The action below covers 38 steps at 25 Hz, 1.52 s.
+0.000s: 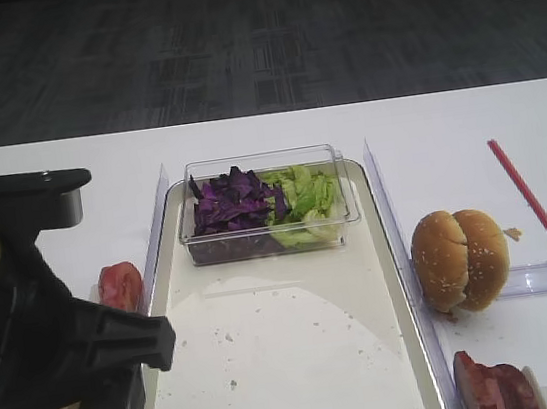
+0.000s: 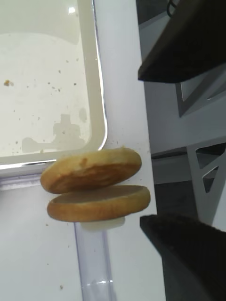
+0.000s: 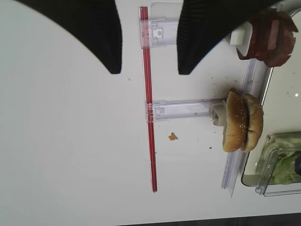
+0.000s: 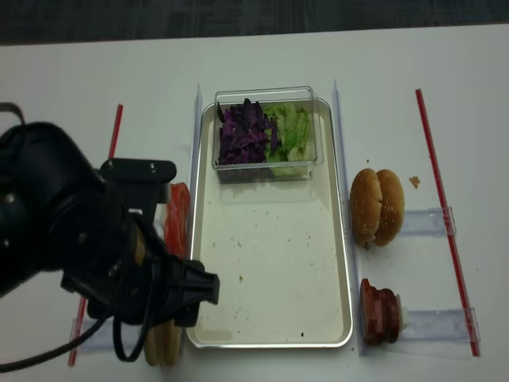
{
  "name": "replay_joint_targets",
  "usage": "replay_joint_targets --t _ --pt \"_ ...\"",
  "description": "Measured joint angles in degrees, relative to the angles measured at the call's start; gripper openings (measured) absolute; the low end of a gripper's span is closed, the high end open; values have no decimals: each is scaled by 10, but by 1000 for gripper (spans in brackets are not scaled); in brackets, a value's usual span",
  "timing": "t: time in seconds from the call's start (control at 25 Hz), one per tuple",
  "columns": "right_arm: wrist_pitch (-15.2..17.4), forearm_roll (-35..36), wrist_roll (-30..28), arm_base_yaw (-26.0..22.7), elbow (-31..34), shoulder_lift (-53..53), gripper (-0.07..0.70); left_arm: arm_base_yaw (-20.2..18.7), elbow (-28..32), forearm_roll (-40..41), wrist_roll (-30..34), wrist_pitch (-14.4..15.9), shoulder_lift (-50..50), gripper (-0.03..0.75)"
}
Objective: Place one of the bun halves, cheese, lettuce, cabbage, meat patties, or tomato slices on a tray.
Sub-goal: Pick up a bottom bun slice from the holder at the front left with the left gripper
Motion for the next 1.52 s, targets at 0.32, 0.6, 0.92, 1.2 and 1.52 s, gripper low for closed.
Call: replay_joint_targets --t 0.32,0.6,0.92,1.2,1.52 --pt "0 0 2 0 0 0 319 -11 -19 5 -13 -14 49 526" --pt "0 0 2 0 0 0 319 -11 -19 11 -77 -15 52 524" --pt "0 0 2 0 0 0 319 -11 -20 23 -111 -15 52 512" --pt "0 0 2 0 0 0 319 -11 -20 25 -121 -15 70 503" --pt "0 0 2 0 0 0 319 -11 -20 25 -127 -37 95 503"
